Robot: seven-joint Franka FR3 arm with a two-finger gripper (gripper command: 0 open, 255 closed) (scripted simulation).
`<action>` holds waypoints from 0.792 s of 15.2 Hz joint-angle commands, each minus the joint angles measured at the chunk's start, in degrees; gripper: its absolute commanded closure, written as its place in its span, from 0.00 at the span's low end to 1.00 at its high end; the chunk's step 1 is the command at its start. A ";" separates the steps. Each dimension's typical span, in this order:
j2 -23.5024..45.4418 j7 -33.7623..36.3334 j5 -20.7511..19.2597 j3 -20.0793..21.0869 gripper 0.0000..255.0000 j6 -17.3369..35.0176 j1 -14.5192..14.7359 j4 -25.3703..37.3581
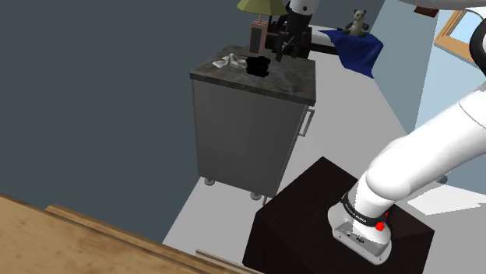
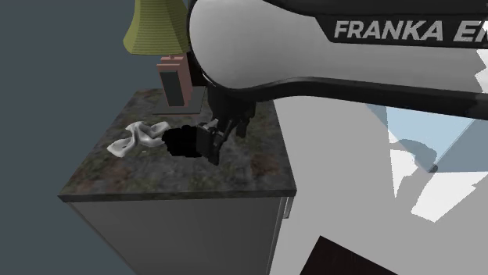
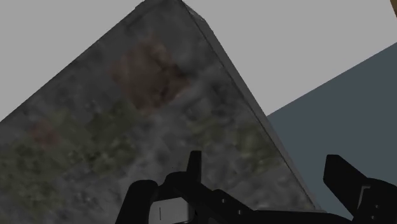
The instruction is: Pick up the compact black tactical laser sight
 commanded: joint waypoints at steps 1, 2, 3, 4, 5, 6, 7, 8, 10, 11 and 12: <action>4.70 -1.76 0.87 -0.92 0.00 -0.12 -0.13 4.10; 7.16 -2.69 1.38 -1.39 0.00 -0.33 -0.26 6.41; 9.65 -3.61 1.93 -1.81 0.00 -0.63 -0.43 8.82; 12.19 -4.51 2.51 -2.19 0.00 -1.01 -0.64 11.35; 14.76 -5.41 3.12 -2.53 0.00 -1.49 -0.89 14.00; 17.38 -6.28 3.76 -2.82 0.00 -2.06 -1.18 16.78; 20.06 -7.12 4.41 -3.05 0.00 -2.74 -1.53 19.72; 22.81 -7.92 5.07 -3.25 0.00 -3.53 -1.92 22.83; 28.56 -9.40 6.42 -3.51 0.00 -5.48 -2.84 29.67; 31.60 -10.06 7.09 -3.58 0.00 -6.68 -3.38 33.47; 33.02 -10.33 7.38 -3.54 0.00 -7.27 -3.67 35.29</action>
